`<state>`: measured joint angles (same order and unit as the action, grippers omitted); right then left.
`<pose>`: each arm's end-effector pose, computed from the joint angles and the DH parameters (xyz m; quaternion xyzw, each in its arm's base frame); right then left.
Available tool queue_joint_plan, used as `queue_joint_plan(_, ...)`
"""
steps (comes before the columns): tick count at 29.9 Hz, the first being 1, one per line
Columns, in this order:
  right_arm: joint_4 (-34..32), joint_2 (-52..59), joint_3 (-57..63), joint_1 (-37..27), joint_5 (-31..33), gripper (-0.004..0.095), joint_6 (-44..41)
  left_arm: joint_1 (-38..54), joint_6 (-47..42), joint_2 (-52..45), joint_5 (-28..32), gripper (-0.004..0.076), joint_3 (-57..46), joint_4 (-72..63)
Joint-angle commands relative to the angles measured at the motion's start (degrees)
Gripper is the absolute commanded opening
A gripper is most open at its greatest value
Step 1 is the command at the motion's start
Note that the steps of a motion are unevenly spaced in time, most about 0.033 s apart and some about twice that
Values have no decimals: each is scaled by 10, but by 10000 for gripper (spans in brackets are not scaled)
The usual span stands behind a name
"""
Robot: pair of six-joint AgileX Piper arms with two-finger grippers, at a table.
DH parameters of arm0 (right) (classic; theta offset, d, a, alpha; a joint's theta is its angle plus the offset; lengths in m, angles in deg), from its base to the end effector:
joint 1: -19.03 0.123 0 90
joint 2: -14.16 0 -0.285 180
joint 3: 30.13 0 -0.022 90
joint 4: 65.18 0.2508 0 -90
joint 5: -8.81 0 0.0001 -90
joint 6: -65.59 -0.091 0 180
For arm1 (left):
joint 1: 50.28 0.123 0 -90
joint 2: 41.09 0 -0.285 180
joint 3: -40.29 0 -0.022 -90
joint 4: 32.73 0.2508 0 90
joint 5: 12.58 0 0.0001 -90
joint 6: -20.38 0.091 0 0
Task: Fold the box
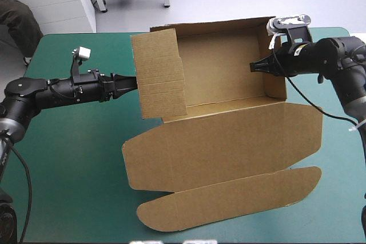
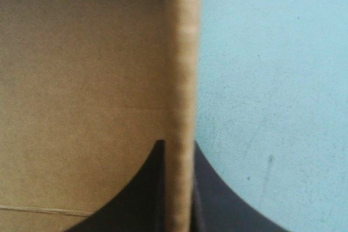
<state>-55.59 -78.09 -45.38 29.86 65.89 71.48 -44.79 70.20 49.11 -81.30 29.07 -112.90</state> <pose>0.3077 0.0718 0.4233 -0.1191 0.9099 0.0990 0.3848 0.2873 -0.0564 0.3592 0.1197 0.7743 -0.5168 0.3450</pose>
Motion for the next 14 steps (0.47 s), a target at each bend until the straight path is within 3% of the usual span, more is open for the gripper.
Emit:
queue_joint_plan(1,-4,19,-22,-2,-33,-20,-9,-3,-15,-20,-53,566,43,-52)
queue_joint_plan(14,-36,19,-22,-2,-33,-20,-31,-52,-44,-32,-53,566,64,-24)
